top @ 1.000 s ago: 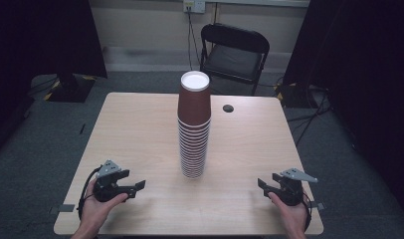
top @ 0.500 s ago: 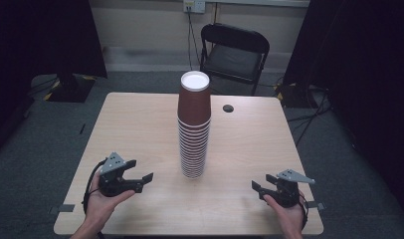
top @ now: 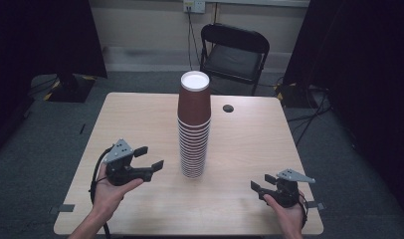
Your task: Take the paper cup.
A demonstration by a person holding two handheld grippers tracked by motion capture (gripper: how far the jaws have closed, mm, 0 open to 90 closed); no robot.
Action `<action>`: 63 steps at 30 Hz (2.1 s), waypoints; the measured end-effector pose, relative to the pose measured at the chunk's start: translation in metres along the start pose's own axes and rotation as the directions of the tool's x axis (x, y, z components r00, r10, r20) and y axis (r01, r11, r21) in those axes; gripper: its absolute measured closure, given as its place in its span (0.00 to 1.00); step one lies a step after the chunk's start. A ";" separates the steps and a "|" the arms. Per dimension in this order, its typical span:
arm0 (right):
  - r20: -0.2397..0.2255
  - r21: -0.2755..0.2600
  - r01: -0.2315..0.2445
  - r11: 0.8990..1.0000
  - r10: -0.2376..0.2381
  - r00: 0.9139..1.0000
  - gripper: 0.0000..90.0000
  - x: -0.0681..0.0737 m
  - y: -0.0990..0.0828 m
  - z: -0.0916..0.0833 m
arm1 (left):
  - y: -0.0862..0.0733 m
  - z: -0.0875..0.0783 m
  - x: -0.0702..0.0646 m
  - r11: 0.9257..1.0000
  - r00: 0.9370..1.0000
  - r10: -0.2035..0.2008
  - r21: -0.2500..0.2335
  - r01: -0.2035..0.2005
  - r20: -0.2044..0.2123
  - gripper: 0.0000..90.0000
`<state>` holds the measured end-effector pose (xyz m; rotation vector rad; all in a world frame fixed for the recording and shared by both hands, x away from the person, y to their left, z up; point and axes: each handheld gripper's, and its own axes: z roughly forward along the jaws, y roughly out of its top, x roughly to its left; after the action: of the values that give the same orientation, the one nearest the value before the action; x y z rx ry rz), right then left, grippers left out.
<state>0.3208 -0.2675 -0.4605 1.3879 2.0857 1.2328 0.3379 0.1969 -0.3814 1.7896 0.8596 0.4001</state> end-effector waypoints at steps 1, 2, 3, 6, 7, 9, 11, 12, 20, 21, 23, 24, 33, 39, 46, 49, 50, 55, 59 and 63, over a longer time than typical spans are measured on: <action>-0.007 0.008 -0.003 1.000 0.003 1.000 0.36 0.000 0.000 0.000 | 0.005 0.001 -0.003 1.000 1.000 0.018 -0.011 -0.018 -0.011 0.26; -0.007 0.008 -0.003 1.000 0.003 1.000 0.36 0.000 0.000 0.000 | 0.005 0.001 -0.003 1.000 1.000 0.018 -0.011 -0.018 -0.011 0.27; -0.007 0.007 -0.001 1.000 0.001 1.000 0.36 0.000 0.000 0.001 | 0.009 0.003 -0.005 1.000 1.000 0.026 -0.011 -0.026 0.001 0.27; -0.008 0.007 0.003 1.000 -0.003 1.000 0.36 0.001 0.000 0.001 | 0.020 0.005 -0.009 0.999 0.998 0.039 -0.026 -0.038 0.048 0.29; -0.003 0.007 0.004 1.000 -0.004 1.000 0.36 0.001 0.001 0.001 | 0.026 0.006 -0.010 0.998 0.994 0.057 -0.019 -0.055 0.094 0.29; 0.000 -0.004 0.004 1.000 -0.004 1.000 0.36 0.001 0.001 0.000 | 0.034 0.006 -0.015 0.998 0.992 0.069 -0.019 -0.067 0.107 0.24; -0.003 0.003 0.001 1.000 -0.001 1.000 0.36 0.001 0.001 0.000 | 0.040 0.006 -0.016 0.997 0.990 0.071 -0.034 -0.067 0.124 0.23; -0.003 0.003 0.001 1.000 -0.001 1.000 0.36 0.001 0.001 0.000 | 0.040 0.006 -0.016 0.997 0.990 0.071 -0.034 -0.067 0.124 0.23; -0.009 0.007 -0.005 1.000 0.005 1.000 0.35 0.000 0.000 0.002 | 0.066 0.005 -0.019 0.995 0.986 0.089 -0.062 -0.081 0.139 0.18; -0.007 0.007 -0.005 1.000 0.005 1.000 0.35 0.000 -0.001 0.003 | 0.073 0.004 -0.021 0.993 0.985 0.097 -0.084 -0.085 0.142 0.18; -0.008 0.010 -0.005 1.000 0.005 1.000 0.34 0.000 -0.001 0.004 | 0.079 0.004 -0.024 0.991 0.985 0.102 -0.104 -0.088 0.140 0.18; -0.008 0.010 -0.005 1.000 0.005 1.000 0.34 0.000 -0.001 0.004 | 0.079 0.004 -0.024 0.991 0.985 0.102 -0.104 -0.088 0.140 0.17; -0.004 0.005 0.000 1.000 0.000 1.000 0.34 0.000 0.000 0.003 | 0.113 0.007 -0.028 0.985 0.978 0.126 -0.138 -0.103 0.168 0.18; -0.004 0.009 0.001 1.000 -0.001 1.000 0.33 0.000 -0.001 0.006 | 0.135 0.012 -0.030 0.980 0.977 0.138 -0.168 -0.110 0.161 0.19; -0.001 0.013 -0.005 1.000 0.005 1.000 0.32 -0.001 -0.001 0.005 | 0.153 0.020 -0.031 0.976 0.973 0.162 -0.172 -0.134 0.163 0.17; -0.004 0.009 -0.003 1.000 0.003 1.000 0.32 0.000 -0.001 0.004 | 0.161 0.023 -0.034 0.971 0.975 0.167 -0.194 -0.137 0.145 0.17; -0.004 0.009 -0.003 1.000 0.003 1.000 0.32 0.000 -0.001 0.004 | 0.161 0.023 -0.034 0.971 0.975 0.167 -0.194 -0.137 0.145 0.17; -0.014 -0.004 -0.001 1.000 0.001 1.000 0.31 0.001 -0.001 0.004 | 0.170 0.036 -0.032 0.971 0.977 0.176 -0.183 -0.152 0.118 0.17; -0.020 -0.012 0.003 1.000 -0.003 1.000 0.30 0.002 -0.001 0.004 | 0.174 0.046 -0.029 0.976 0.975 0.166 -0.163 -0.142 0.144 0.16; -0.012 -0.013 0.002 1.000 -0.002 1.000 0.30 0.001 -0.001 0.004 | 0.175 0.060 -0.030 0.980 0.975 0.171 -0.126 -0.154 0.145 0.13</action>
<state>0.3222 -0.2648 -0.4630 1.3755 2.0825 1.2546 0.4186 0.1033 -0.2399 1.7648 0.5721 0.4014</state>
